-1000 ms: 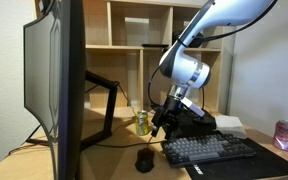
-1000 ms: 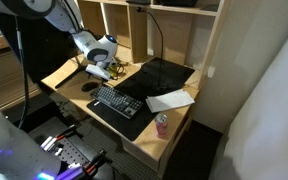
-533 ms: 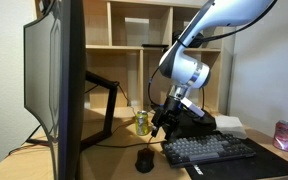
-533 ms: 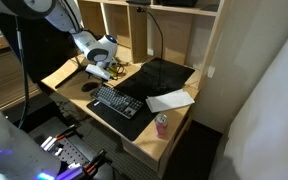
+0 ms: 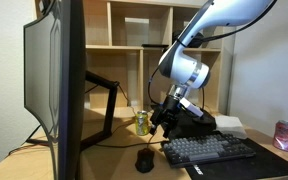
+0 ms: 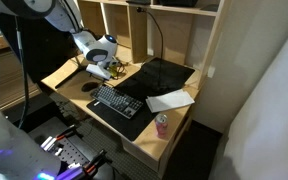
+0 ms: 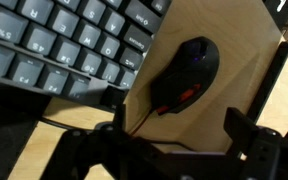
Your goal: Click the top left button on the keyboard
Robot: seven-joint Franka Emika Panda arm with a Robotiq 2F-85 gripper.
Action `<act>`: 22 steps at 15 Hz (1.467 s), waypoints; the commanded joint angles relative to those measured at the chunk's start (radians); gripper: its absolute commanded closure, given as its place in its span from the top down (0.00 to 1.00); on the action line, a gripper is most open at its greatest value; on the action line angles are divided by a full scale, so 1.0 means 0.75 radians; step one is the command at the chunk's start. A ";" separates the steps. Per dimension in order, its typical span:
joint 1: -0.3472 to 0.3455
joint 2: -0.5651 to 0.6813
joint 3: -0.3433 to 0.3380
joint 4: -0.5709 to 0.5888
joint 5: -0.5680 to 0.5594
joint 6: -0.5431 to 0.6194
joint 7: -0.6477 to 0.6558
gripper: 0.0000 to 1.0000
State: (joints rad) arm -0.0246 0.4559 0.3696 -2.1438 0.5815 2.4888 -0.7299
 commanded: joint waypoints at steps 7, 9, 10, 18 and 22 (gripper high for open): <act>0.017 0.082 -0.004 0.012 0.022 0.055 -0.006 1.00; 0.009 0.121 0.024 0.017 0.050 0.114 -0.054 1.00; 0.011 0.147 0.025 0.028 0.040 0.119 -0.047 1.00; -0.007 0.042 0.031 0.007 0.006 0.103 -0.017 1.00; -0.021 -0.101 0.036 -0.021 0.011 0.014 -0.020 1.00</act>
State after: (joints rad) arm -0.0228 0.4702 0.3876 -2.1327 0.5917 2.5564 -0.7373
